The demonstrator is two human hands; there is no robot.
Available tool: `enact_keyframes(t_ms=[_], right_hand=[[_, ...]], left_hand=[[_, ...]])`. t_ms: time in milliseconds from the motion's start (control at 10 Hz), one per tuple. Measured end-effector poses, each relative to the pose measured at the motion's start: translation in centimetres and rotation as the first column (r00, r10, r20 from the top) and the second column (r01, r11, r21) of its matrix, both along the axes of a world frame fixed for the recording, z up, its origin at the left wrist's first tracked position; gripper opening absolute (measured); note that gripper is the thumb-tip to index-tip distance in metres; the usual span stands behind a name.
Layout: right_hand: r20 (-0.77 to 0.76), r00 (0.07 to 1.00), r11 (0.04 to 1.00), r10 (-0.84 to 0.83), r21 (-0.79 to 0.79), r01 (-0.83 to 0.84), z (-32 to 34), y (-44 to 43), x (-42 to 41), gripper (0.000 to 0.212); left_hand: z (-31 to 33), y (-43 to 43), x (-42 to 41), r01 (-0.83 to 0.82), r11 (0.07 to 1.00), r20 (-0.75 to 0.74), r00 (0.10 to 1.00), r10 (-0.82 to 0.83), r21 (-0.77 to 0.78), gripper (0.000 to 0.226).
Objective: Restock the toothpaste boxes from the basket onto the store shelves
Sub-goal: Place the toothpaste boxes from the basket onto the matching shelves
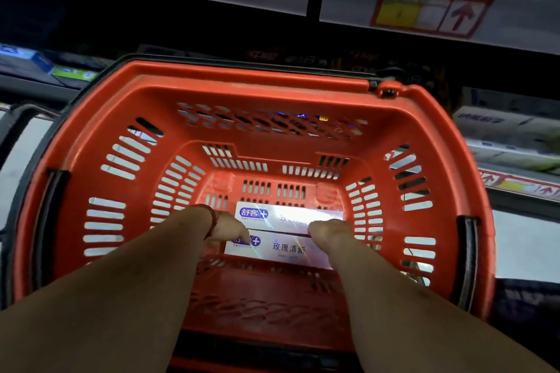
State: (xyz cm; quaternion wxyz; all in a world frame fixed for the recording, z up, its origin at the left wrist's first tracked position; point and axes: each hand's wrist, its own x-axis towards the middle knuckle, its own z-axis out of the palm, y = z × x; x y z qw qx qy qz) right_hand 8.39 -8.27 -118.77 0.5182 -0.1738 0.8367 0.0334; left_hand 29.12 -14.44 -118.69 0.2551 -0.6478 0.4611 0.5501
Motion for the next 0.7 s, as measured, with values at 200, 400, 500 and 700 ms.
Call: enact_keyframes(t_ms=[200,400,500,700], right_hand=[[0.067,0.993,0.991,-0.102,-0.079,0.107,0.5,-1.0,-0.6,0.040],[0.095,0.991,0.985,-0.094,-0.133,0.107,3.2,-2.3,-0.9,0.027],[0.124,0.989,0.973,-0.081,-0.206,0.106,4.6,-3.2,-0.9,0.031],[0.186,0.972,0.918,-0.142,-0.342,0.200,10.5,-5.1,-0.7,0.042]], left_hand=[[-0.2,-0.7,1.8,-0.097,0.993,-0.015,0.995,0.096,-0.066,0.037],[2.6,-1.6,3.1,-0.134,0.959,0.041,0.988,0.148,-0.250,0.015],[4.7,-2.2,3.9,-0.146,0.888,0.076,0.977,0.198,-0.436,0.011],[11.2,-2.9,5.1,-0.338,0.686,-0.119,0.931,0.346,-0.645,0.015]])
